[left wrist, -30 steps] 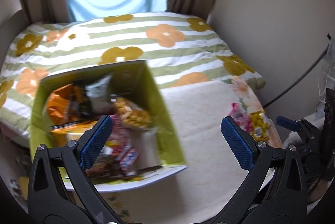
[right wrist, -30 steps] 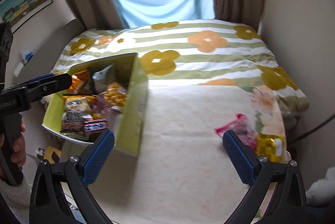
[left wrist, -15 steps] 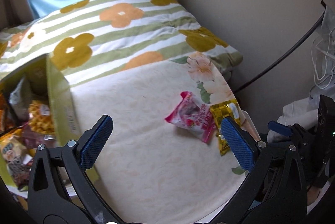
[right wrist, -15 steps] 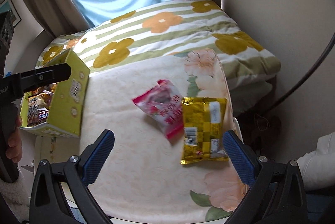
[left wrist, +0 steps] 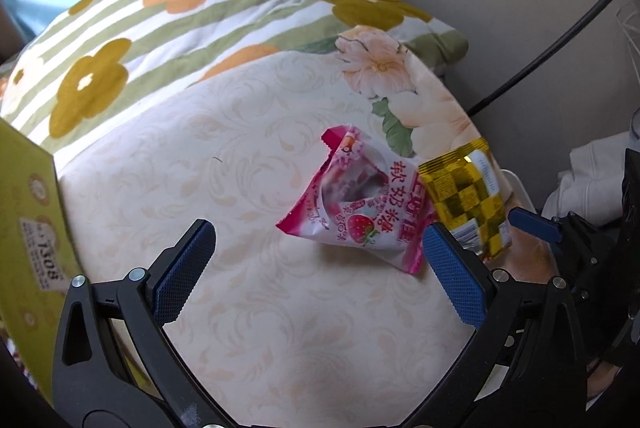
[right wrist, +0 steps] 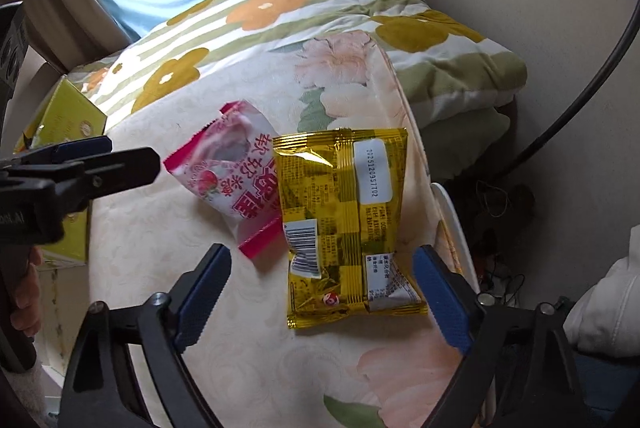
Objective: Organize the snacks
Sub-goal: 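Grasp the pink strawberry candy bag with the left tool while the right tool grasps the yellow checkered bag, then lift both bags and carry them over the cardboard box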
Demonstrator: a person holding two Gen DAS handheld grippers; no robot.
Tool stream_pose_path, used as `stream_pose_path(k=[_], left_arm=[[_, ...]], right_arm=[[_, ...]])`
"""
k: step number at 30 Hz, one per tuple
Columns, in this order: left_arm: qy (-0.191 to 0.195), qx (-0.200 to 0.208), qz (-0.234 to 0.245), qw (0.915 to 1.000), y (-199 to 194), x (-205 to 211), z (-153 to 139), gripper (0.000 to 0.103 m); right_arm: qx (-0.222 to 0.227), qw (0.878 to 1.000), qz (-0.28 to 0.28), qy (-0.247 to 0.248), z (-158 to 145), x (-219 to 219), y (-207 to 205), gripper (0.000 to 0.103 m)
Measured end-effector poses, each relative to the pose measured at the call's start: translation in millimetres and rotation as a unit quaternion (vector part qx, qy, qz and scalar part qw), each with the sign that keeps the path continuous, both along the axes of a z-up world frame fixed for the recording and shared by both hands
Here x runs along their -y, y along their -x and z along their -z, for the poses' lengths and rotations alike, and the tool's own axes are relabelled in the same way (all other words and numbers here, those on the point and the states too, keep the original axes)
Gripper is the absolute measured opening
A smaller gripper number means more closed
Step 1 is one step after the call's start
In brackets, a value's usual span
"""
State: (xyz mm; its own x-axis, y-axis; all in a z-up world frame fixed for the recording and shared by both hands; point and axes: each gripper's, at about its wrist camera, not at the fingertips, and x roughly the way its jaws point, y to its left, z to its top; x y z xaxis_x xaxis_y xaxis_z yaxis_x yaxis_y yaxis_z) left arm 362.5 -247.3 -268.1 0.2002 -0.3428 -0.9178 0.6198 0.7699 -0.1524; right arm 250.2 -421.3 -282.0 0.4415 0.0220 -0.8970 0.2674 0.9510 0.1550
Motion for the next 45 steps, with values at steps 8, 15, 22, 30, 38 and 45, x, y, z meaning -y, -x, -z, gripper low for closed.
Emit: stream_pose_path(k=[8, 15, 22, 30, 38, 45], left_arm=[[-0.01, -0.016, 0.041, 0.999, -8.0, 12.0, 22.1, 0.102], [-0.018, -0.015, 0.085, 0.9961, -2.3, 27.0, 28.0, 0.102], [-0.028, -0.013, 0.119, 0.9924, 0.6, 43.5, 32.6, 0.102], [-0.028, -0.025, 0.143, 0.9891, 2.7, 59.9, 41.9, 0.102], [-0.053, -0.022, 0.172, 0.9834, 12.0, 75.7, 53.3, 0.103], [-0.081, -0.007, 0.185, 0.9794, 19.8, 86.5, 64.2, 0.103]], right_arm=[[-0.015, 1.0, 0.019, 0.018, 22.3, 2.3, -13.4, 0.074], [-0.019, 0.999, 0.018, 0.028, 24.4, 2.4, -13.5, 0.061], [-0.01, 0.999, 0.031, 0.014, 18.1, 10.2, -10.0, 0.048], [-0.002, 0.999, 0.03, 0.033, 5.8, 9.7, 0.8, 0.048], [-0.006, 0.998, 0.025, 0.056, 2.9, 11.6, 13.0, 0.048], [-0.001, 0.998, 0.027, 0.05, 3.5, 16.4, 14.6, 0.048]])
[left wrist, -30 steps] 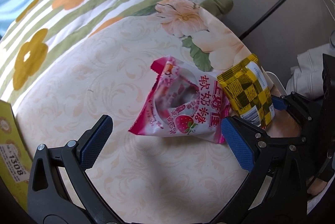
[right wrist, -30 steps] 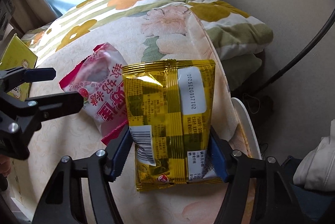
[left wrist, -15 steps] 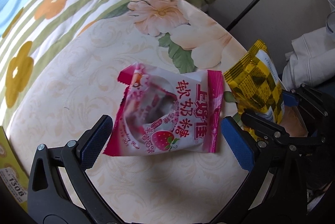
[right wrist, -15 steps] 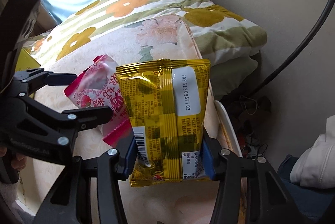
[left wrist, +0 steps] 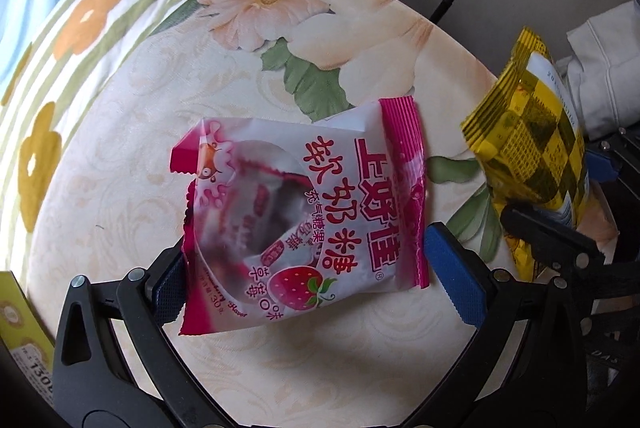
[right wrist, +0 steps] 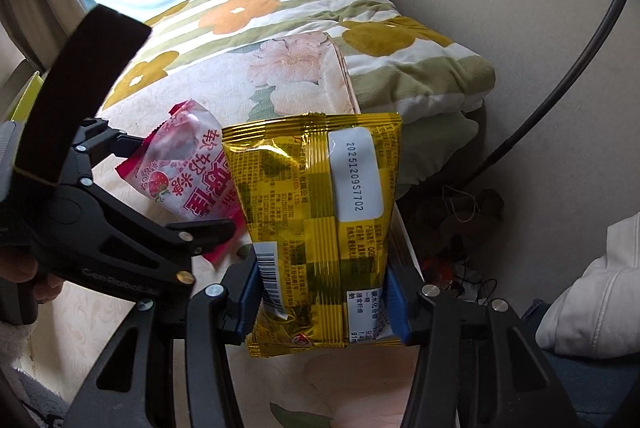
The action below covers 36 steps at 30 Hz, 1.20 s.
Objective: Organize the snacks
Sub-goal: 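Lift both bags and carry them over the cardboard box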
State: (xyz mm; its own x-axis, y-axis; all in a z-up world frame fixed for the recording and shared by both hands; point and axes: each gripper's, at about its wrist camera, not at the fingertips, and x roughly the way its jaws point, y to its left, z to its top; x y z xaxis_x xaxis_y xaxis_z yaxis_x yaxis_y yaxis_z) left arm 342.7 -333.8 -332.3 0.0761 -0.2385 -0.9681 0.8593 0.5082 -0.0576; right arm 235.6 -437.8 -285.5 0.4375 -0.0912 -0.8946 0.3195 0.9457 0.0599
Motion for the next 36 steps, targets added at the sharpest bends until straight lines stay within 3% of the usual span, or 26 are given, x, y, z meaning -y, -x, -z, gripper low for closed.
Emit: stream_pose_path(k=[4, 6, 8, 12, 16, 23, 28, 36], left_arm=[[0.001, 0.019, 0.011, 0.9998, 5.2, 0.6, 0.6, 0.1], [0.009, 0.019, 0.006, 0.9998, 3.9, -1.8, -3.6, 0.09], [0.019, 0.026, 0.004, 0.9995, 1.4, -4.4, -11.0, 0.062], [0.027, 0.011, -0.002, 0.9996, -6.3, -5.7, -13.0, 0.058], [0.052, -0.002, -0.016, 0.9985, -11.3, -15.7, -21.4, 0.041], [0.077, -0.022, -0.046, 0.9957, -14.1, -31.3, -28.9, 0.036], [0.09, -0.011, -0.072, 0.9933, -12.6, -43.6, -47.7, 0.036], [0.127, 0.031, -0.146, 0.9806, -17.7, -81.7, -109.4, 0.036]], right_arm=[[0.003, 1.0, 0.004, -0.008, 1.3, 1.5, 0.9, 0.048], [0.004, 1.0, 0.004, -0.009, 1.5, 2.0, 0.6, 0.048], [0.006, 1.0, 0.004, -0.01, 1.1, 1.1, 1.7, 0.048], [0.011, 1.0, 0.006, -0.02, 1.0, 3.0, 1.9, 0.048], [0.017, 1.0, 0.002, -0.019, -1.6, 2.0, 0.8, 0.048], [0.03, 0.999, -0.004, -0.019, -8.8, 2.7, 1.0, 0.048], [0.045, 0.999, -0.018, -0.016, -21.0, 0.6, 1.2, 0.048], [0.087, 0.994, -0.062, -0.012, -65.3, -7.8, -9.4, 0.048]])
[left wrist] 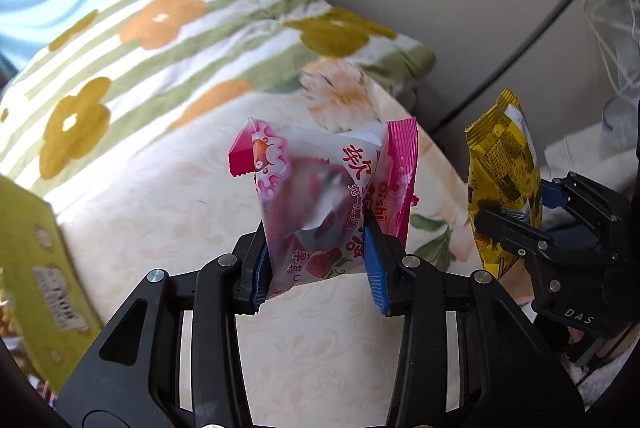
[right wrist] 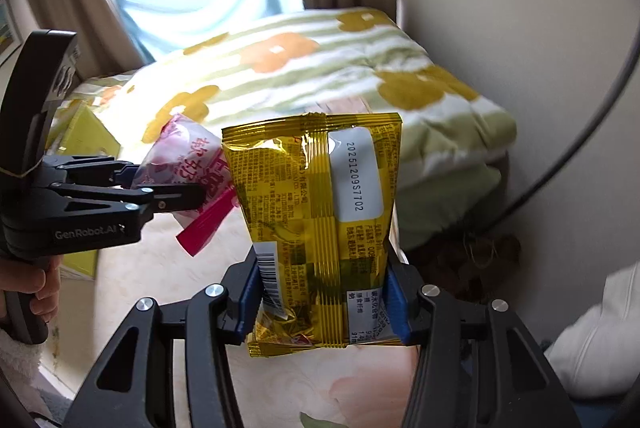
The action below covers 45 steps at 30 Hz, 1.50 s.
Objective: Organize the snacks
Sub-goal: 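Lift both bags and carry them over the cardboard box, then open both tools to drop the candy bag and checkered bag into the box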
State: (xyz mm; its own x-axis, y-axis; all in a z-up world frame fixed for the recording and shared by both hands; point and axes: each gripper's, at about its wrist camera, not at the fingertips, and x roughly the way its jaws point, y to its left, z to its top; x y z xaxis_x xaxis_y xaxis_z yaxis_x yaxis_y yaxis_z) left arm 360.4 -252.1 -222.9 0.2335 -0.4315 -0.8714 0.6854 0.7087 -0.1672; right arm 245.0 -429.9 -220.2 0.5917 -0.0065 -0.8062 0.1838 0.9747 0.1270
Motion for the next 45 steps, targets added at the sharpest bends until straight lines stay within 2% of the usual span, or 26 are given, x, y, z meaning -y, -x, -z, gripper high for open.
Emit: stream_pose_path(k=[6, 11, 17, 22, 27, 34, 36, 37, 38, 39, 41, 45], left_arm=[[0.022, 0.042, -0.086, 0.9951, -5.8, -50.6, -53.5, 0.036], [0.039, 0.07, -0.169, 0.9823, -11.6, -114.9, -89.4, 0.036], [0.033, 0.09, -0.248, 0.9639, -17.5, -202.9, -109.2, 0.036], [0.026, 0.083, -0.287, 0.9541, -30.4, -274.8, -108.8, 0.036], [0.014, 0.074, -0.298, 0.9517, -46.1, -327.7, -101.7, 0.036], [-0.017, 0.056, -0.27, 0.9611, -74.2, -361.4, -77.2, 0.038], [-0.023, 0.058, -0.265, 0.9621, -78.0, -365.7, -74.0, 0.047], [-0.023, 0.057, -0.261, 0.9633, -79.8, -366.8, -72.9, 0.064], [-0.021, 0.055, -0.257, 0.9646, -80.3, -367.1, -72.3, 0.093], [-0.017, 0.06, -0.255, 0.965, -79.9, -368.3, -73.0, 0.103], [-0.009, 0.07, -0.248, 0.9661, -76.3, -371.8, -76.2, 0.103], [-0.025, 0.068, -0.255, 0.9641, -66.9, -378.7, -77.7, 0.103]], right_arm=[[0.035, 0.997, -0.062, -0.009, -39.8, -18.0, -24.2, 0.048], [0.056, 0.99, -0.129, -0.016, -66.5, -52.9, -52.1, 0.048], [0.071, 0.976, -0.204, -0.018, -91.9, -124.5, -79.3, 0.048], [0.07, 0.966, -0.247, -0.027, -99.5, -192.7, -97.0, 0.048], [0.057, 0.96, -0.271, -0.043, -94.7, -252.9, -114.5, 0.048], [0.029, 0.965, -0.253, -0.053, -76.3, -296.7, -130.1, 0.048], [0.02, 0.968, -0.243, -0.053, -70.0, -303.1, -131.4, 0.048], [0.015, 0.97, -0.238, -0.054, -68.3, -302.9, -132.0, 0.048], [0.011, 0.971, -0.233, -0.054, -66.2, -303.3, -131.7, 0.048], [0.007, 0.972, -0.227, -0.053, -63.9, -303.4, -131.4, 0.048], [0.0, 0.974, -0.218, -0.053, -60.9, -303.5, -130.1, 0.048], [-0.015, 0.975, -0.216, -0.053, -57.7, -303.8, -126.6, 0.048]])
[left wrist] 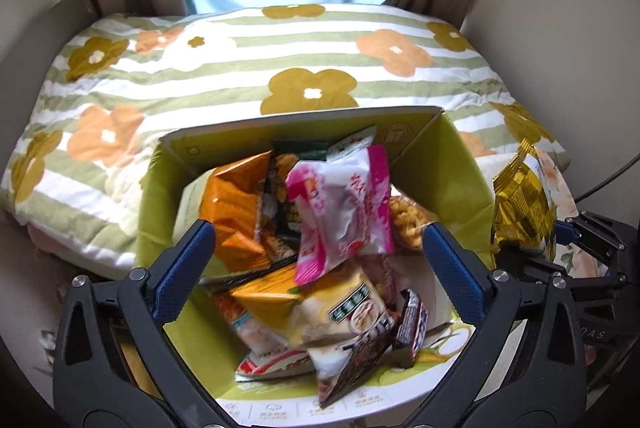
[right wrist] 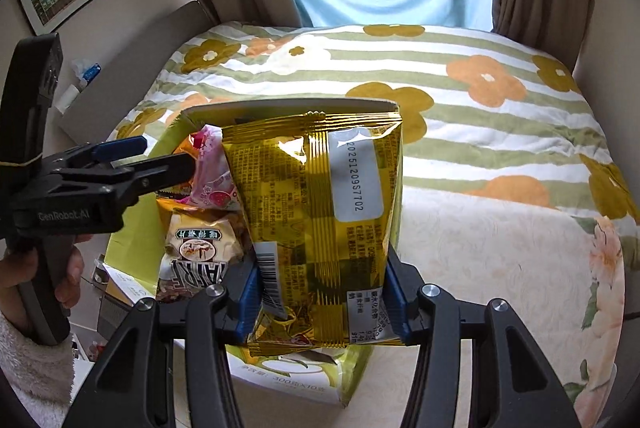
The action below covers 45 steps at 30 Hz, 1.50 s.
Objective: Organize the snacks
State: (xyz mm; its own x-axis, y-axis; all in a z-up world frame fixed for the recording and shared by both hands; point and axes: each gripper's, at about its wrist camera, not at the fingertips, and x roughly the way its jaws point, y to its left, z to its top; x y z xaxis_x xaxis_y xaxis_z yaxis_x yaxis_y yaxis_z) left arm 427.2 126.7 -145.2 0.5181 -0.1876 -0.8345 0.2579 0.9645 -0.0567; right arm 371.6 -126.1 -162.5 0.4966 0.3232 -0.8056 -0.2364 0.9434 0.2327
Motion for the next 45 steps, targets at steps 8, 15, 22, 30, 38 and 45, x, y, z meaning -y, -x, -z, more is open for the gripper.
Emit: stream_pose_path(k=[8, 15, 22, 30, 38, 45], left_arm=[[-0.01, 0.001, -0.034, 0.9994, 20.9, -16.1, 1.8, 0.103], [-0.015, 0.002, -0.045, 0.9989, 33.1, -20.5, 0.6, 0.103], [-0.017, 0.001, -0.051, 0.9986, 43.5, -27.0, 0.7, 0.103], [-0.017, 0.011, -0.04, 0.999, 59.1, -26.4, -4.6, 0.103], [-0.016, 0.038, -0.046, 0.9981, 91.3, -22.4, -26.0, 0.103], [-0.013, 0.09, -0.07, 0.9934, 146.9, -8.1, -66.1, 0.103]], right_arm=[[-0.018, 1.0, -0.021, -0.014, 4.1, -10.6, -10.1, 0.049], [-0.014, 1.0, -0.012, -0.007, 8.7, -17.0, -8.0, 0.1], [-0.01, 1.0, 0.017, -0.011, 4.8, -9.2, -1.0, 0.102], [0.002, 0.999, 0.035, -0.007, -4.3, -7.7, 12.3, 0.102], [0.042, 0.998, 0.037, -0.002, -29.6, -5.2, 35.4, 0.102], [0.093, 0.995, 0.033, 0.003, -69.8, 19.6, 82.6, 0.102]])
